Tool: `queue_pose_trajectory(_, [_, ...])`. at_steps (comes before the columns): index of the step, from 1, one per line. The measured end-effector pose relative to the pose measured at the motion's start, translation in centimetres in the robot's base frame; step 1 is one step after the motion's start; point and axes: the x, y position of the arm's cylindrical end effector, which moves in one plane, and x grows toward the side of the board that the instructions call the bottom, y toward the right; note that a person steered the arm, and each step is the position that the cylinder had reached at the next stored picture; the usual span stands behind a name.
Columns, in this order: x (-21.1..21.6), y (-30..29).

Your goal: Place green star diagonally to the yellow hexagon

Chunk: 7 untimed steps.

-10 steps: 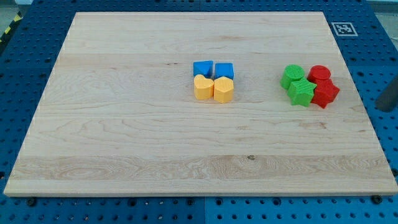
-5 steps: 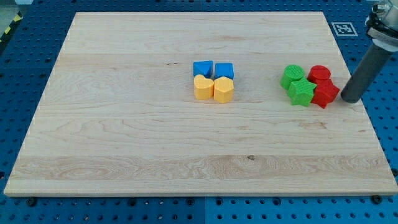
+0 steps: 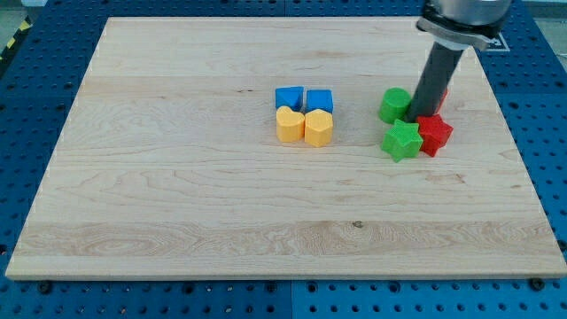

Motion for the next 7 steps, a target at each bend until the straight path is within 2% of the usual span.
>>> queue_pose_trajectory(1, [0.7, 0.0])
queue_pose_trajectory(2, [3.3, 0.1])
queue_pose_trajectory(4, [3.9, -0.5])
queue_pose_trajectory(5, [5.9, -0.5])
queue_pose_trajectory(7, [7.2, -0.5])
